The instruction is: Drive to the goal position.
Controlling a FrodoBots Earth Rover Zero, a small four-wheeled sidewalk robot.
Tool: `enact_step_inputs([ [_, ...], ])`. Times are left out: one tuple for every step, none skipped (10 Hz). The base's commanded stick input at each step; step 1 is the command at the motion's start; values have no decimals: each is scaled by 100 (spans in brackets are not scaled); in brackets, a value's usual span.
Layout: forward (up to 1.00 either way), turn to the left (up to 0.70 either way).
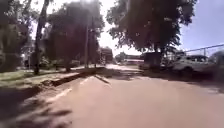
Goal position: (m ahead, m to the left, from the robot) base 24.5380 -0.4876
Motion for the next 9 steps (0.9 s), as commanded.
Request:
enact_step_inputs([
  [70,0],
  [70,0],
  [70,0],
  [70,0],
  [70,0],
  [70,0],
  [70,0],
  [70,0],
  [70,0],
])
